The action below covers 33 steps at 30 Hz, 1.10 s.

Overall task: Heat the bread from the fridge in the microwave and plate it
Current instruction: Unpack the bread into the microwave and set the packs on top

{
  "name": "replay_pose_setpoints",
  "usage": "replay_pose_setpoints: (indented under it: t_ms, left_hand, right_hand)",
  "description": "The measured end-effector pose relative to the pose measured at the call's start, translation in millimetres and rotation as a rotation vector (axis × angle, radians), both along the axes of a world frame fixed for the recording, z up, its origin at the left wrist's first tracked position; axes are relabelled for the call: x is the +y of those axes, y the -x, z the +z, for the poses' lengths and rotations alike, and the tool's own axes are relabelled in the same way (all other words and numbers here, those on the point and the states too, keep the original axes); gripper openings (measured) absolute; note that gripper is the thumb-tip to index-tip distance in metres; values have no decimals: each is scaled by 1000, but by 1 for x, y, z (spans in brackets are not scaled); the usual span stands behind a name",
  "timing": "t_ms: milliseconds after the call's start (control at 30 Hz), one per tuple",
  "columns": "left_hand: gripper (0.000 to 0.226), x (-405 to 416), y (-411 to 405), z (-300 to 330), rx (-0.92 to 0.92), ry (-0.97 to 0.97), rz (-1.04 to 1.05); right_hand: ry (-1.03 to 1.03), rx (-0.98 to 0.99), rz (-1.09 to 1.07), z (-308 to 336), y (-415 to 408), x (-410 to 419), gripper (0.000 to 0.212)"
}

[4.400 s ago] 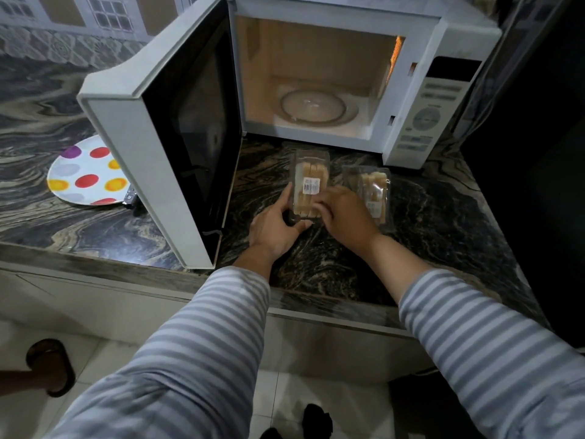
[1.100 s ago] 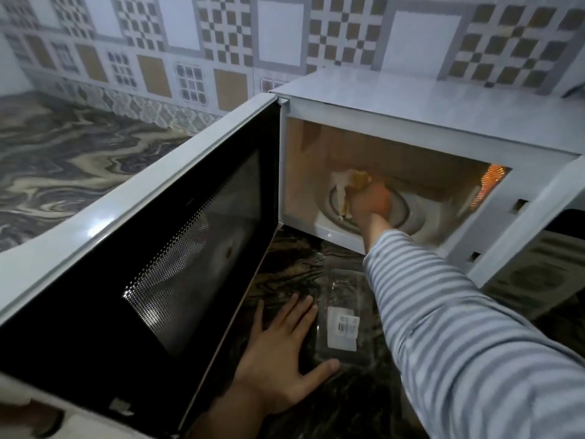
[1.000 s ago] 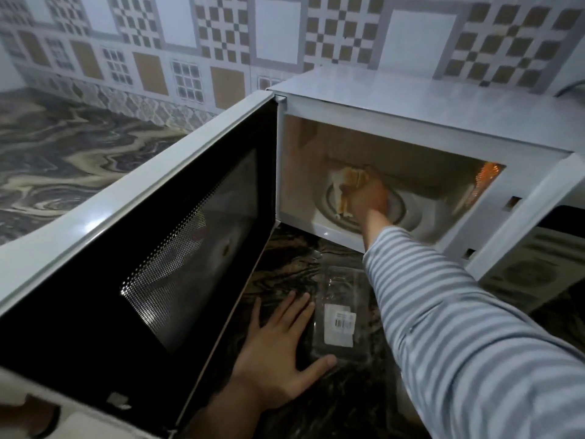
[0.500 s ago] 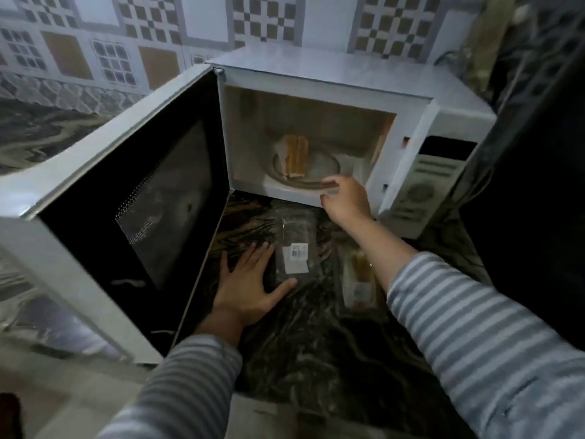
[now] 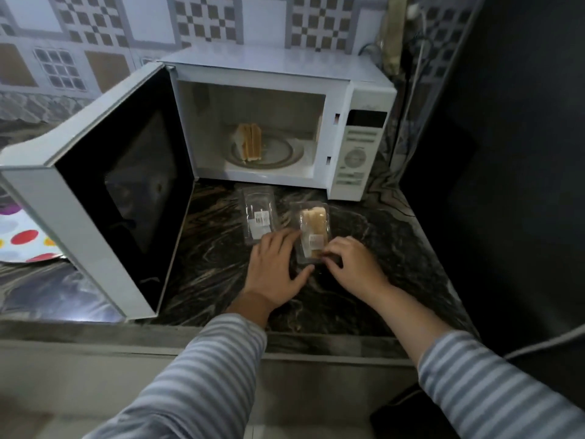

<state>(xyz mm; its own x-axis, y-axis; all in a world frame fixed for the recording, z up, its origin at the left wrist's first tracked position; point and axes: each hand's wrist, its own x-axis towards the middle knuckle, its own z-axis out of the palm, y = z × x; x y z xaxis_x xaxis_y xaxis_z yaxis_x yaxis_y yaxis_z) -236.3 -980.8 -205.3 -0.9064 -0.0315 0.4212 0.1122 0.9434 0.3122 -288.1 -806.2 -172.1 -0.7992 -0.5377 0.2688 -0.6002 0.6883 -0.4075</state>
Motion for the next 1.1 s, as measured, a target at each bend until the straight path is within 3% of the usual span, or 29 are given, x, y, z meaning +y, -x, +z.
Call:
replay_pose_setpoints:
  t_ms: [167,400,700,900,1100]
  left_hand:
    - [71,13,4,-18,-154,-124,79]
    - [59,18,3,-18,-141,-103,131]
    - [60,17,2,-19,-159,-78,151]
    - [75,16,3,-21,-175,-31,182]
    - [66,15,2,-20,-198,-41,169]
  right_hand:
    - [-48,-21,79,-5,3,9,22]
    - [10,11,139,-13,15,5,15]
    - [88,34,161,-21,16,6,16]
    - [79,-5,165,-24,19,4,14]
    - [85,21,147,-27,15,5,13]
